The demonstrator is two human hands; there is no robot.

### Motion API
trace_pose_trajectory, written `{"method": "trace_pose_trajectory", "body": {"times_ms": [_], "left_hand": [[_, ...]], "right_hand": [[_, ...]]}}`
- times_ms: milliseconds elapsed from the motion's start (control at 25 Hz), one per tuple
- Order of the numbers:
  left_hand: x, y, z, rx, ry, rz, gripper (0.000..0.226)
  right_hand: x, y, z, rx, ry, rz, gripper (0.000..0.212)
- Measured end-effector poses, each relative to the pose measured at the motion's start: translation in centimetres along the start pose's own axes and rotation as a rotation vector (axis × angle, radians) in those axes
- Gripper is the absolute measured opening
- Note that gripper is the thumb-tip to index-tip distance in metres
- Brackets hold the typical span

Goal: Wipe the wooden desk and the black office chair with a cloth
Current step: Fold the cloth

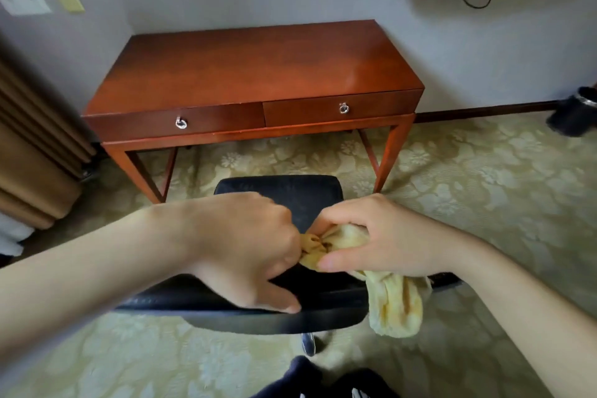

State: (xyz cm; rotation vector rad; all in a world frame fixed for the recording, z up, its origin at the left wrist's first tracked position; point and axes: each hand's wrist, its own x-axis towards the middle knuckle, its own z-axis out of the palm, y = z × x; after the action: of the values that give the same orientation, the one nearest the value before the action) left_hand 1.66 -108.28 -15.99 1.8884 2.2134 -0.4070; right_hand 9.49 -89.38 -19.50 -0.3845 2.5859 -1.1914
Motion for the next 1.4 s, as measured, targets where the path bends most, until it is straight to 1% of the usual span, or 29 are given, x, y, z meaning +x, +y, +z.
{"method": "trace_pose_trajectory", "body": {"times_ms": [40, 80, 160, 200, 280, 360, 440, 480, 560, 600, 680, 720, 760, 840, 880, 960, 1000, 1120, 1240, 1320, 1400], "left_hand": [[1.9, -0.4, -0.6, -0.015, -0.016, 0.003, 0.061], [3.9, -0.6, -1.5, -0.01, 0.002, 0.02, 0.067], [7.9, -0.9, -3.7, -0.014, 0.061, 0.026, 0.077], [10.1, -1.0, -4.8, -0.071, 0.109, 0.01, 0.079], [14.6, -0.7, -7.0, -0.24, 0.197, -0.026, 0.075], [20.5, 0.6, -8.9, -0.328, 0.277, -0.054, 0.067], [27.3, 3.2, -10.8, -0.358, 0.341, -0.05, 0.064], [30.5, 4.6, -11.5, -0.371, 0.376, -0.037, 0.064], [37.6, 8.7, -13.4, -0.423, 0.421, 0.001, 0.064], [41.2, 10.9, -14.4, -0.467, 0.447, 0.014, 0.067], [47.8, 15.1, -16.1, -0.657, 0.507, 0.027, 0.067], [51.3, 17.1, -17.1, -0.799, 0.532, 0.034, 0.06], [54.1, 18.5, -17.9, -0.951, 0.553, 0.03, 0.048], [59.8, 20.7, -19.6, -1.231, 0.564, 0.053, 0.017], [62.5, 21.5, -20.4, -1.32, 0.561, 0.083, 0.005], [67.7, 22.1, -22.2, -1.386, 0.574, 0.127, 0.021], [70.8, 22.3, -23.3, -1.421, 0.57, 0.148, 0.025], [80.6, 21.5, -27.3, -1.527, 0.589, 0.176, 0.018], [89.7, 19.2, -32.9, -1.515, 0.649, 0.181, 0.017], [95.2, 17.6, -36.9, -1.443, 0.683, 0.209, 0.017], [100.2, 16.6, -40.2, -1.406, 0.672, 0.276, 0.019]], "right_hand": [[-0.4, 0.7, -1.1, 0.021, 0.042, -0.005, 0.019], [-0.8, 1.6, -2.3, 0.043, 0.096, -0.001, 0.017], [-2.4, 3.9, -5.1, 0.115, 0.242, 0.003, 0.015], [-3.5, 5.3, -6.6, 0.173, 0.319, 0.002, 0.015], [-6.1, 8.4, -9.5, 0.303, 0.478, 0.008, 0.016], [-9.3, 12.4, -12.9, 0.392, 0.702, 0.031, 0.016], [-13.3, 16.4, -16.9, 0.574, 0.914, 0.097, 0.016], [-15.1, 18.1, -18.9, 0.717, 1.002, 0.13, 0.02], [-19.7, 21.2, -23.1, 0.988, 1.186, 0.189, 0.034], [-22.1, 22.6, -25.2, 1.075, 1.274, 0.206, 0.035], [-25.8, 25.2, -28.6, 1.185, 1.44, 0.236, 0.027], [-27.7, 26.7, -30.2, 1.218, 1.52, 0.241, 0.026], [-29.1, 28.0, -31.2, 1.234, 1.588, 0.237, 0.026], [-32.1, 30.7, -33.6, 1.196, 1.7, 0.218, 0.024], [-33.6, 32.0, -34.8, 1.143, 1.746, 0.227, 0.023], [-36.1, 34.6, -37.5, 1.004, 1.793, 0.272, 0.021], [-37.4, 36.4, -39.3, 0.934, 1.807, 0.296, 0.02], [-40.1, 41.4, -45.7, 0.687, 1.815, 0.387, 0.014], [-42.0, 45.6, -54.1, 0.402, 1.725, 0.478, 0.005], [-43.0, 48.5, -60.0, 0.311, 1.64, 0.493, 0.005], [-43.8, 51.7, -64.7, 0.294, 1.645, 0.448, 0.006]]}}
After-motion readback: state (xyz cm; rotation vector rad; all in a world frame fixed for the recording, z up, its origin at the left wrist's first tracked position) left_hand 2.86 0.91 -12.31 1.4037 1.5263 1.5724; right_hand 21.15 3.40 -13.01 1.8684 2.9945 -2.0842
